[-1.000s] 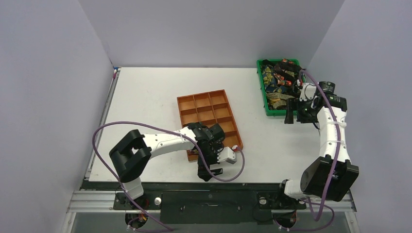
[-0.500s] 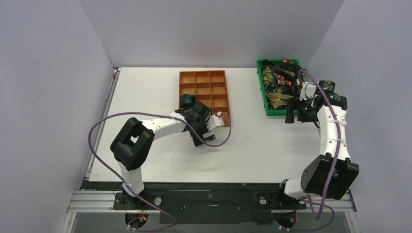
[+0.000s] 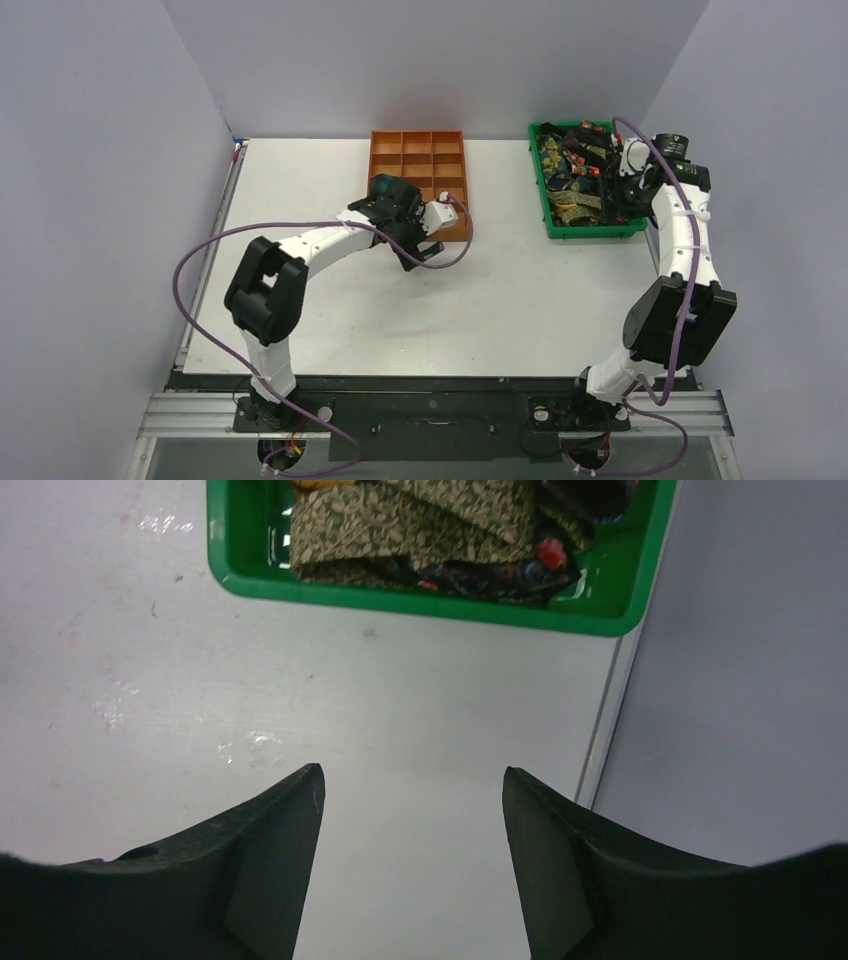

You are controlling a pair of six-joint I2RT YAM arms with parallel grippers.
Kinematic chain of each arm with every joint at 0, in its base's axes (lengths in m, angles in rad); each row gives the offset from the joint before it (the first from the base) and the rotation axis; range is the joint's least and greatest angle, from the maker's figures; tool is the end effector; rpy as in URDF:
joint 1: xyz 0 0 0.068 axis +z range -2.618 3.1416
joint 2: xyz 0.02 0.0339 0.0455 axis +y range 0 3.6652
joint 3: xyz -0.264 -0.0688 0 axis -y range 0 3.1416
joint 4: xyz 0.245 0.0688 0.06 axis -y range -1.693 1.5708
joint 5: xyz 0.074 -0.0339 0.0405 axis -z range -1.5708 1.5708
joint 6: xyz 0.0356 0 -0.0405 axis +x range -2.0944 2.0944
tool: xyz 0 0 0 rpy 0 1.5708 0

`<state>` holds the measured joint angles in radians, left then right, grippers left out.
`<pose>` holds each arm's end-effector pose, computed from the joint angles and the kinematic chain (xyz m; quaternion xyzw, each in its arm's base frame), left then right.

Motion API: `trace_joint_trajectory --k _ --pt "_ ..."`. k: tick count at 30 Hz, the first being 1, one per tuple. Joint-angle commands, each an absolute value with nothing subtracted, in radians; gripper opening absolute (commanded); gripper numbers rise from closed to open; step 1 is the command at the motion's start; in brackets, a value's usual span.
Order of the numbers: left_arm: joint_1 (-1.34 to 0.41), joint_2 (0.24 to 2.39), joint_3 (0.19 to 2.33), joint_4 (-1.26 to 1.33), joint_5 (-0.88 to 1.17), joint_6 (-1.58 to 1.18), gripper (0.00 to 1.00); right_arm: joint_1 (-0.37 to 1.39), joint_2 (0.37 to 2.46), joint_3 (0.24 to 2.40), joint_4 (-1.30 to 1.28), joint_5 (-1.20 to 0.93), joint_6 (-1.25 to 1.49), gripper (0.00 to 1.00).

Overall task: Roll the ties
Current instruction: Move the storage box to the center of the board.

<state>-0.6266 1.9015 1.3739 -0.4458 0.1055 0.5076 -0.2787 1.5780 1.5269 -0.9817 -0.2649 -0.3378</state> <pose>0.3292 -0.2430 0.2012 0.5258 0.7967 -0.0678 0.2903 0.3152 -0.0805 0.3318 -0.0633 0.9541 0.0414 0.2896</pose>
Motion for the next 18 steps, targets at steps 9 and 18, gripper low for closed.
trace_joint_trajectory --k 9,18 --pt "-0.598 1.480 1.281 -0.693 0.263 0.408 0.97 -0.179 1.842 1.764 -0.815 -0.110 -0.394 0.56" --pt "-0.568 1.402 1.237 -0.763 0.220 0.401 0.97 -0.166 2.047 2.032 -0.760 -0.107 -0.396 0.56"
